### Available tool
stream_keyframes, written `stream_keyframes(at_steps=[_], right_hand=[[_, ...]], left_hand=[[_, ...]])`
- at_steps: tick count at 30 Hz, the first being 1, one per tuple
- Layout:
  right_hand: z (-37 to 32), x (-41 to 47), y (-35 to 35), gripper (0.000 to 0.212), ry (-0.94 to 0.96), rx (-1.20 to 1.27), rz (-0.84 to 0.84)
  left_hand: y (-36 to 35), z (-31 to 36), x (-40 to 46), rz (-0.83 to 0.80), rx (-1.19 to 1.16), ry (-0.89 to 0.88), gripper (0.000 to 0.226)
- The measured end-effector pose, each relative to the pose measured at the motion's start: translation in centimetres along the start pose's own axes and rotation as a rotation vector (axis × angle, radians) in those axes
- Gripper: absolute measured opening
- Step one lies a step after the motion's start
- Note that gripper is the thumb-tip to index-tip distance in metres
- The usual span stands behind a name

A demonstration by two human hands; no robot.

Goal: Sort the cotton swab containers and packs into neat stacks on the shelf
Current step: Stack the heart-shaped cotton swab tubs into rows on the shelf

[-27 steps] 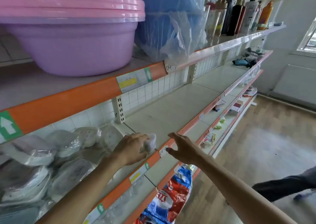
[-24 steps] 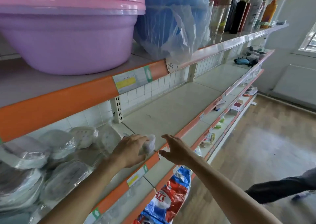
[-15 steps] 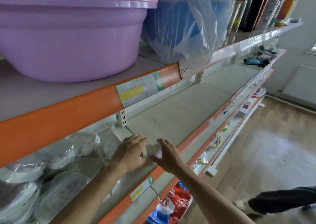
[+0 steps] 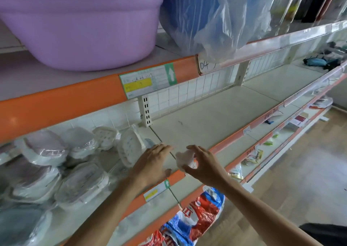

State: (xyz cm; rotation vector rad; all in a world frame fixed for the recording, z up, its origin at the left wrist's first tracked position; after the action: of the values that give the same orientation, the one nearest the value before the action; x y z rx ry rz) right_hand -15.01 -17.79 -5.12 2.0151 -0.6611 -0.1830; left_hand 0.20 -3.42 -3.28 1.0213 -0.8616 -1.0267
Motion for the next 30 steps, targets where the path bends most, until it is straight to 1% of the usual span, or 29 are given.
stream_keyframes(at_steps=[4,7,14,17,20,21,23,25,26,28,30], right_hand=[[-0.1,-1.4,0.2,0.066,0.100,0.018,-0.046],[-1.1,-2.1,-0.6,0.067,0.169,0.049,-0.082],[-8.0,-4.0,-5.5,0.068,0.422,0.073,-0.269],[-12.2,-6.1,-8.8,0.066,0.519,0.093,-0.343],[-17.8,-8.8,-12.4,0.063,0.616,0.137,-0.429],[-20.4,-10.0,-14.2,0.063,0.658,0.150,-0.465],[-23.8,-11.9,-16.4,0.070,0.693,0.171,-0.518],[-28.4,-14.9,-20.2,0.078,0.779,0.199,-0.615],[-30.5,-16.4,-22.0,0.080,0.814,0.199,-0.673],[-34.7,-19.6,-25.4,0.074,0.870,0.185,-0.790],[-38.5,-22.5,-28.7,0.067,0.921,0.171,-0.860]], left_hand=[[-0.9,1.3,-3.3,0.115,-0.034,0.043,0.067],[-1.6,1.6,-6.9,0.155,-0.037,0.135,0.068],[-1.5,0.3,-18.6,0.191,-0.026,0.386,0.065],[-0.8,0.0,-25.4,0.217,-0.066,0.540,0.064],[-0.3,-0.6,-33.3,0.237,-0.072,0.663,0.062],[-0.2,-0.9,-36.9,0.242,-0.079,0.730,0.062],[-0.5,-1.4,-41.6,0.247,-0.119,0.853,0.066],[-1.3,-1.6,-48.2,0.264,-0.166,1.027,0.073],[-2.0,-1.7,-51.2,0.269,-0.180,1.082,0.074],[-3.2,-1.7,-57.1,0.295,-0.198,1.154,0.074],[-3.8,-1.6,-62.1,0.334,-0.229,1.231,0.069]])
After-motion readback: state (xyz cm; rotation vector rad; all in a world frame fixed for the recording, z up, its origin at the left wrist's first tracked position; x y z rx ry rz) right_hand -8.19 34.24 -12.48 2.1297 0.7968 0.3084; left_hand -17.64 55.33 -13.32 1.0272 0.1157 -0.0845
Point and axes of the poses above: each hand's wrist, its own x-axis towards the middle knuckle, its own y-axis out of the back of the hand, z = x × y, the point moved 1 cm from there along x, towards the middle knuckle
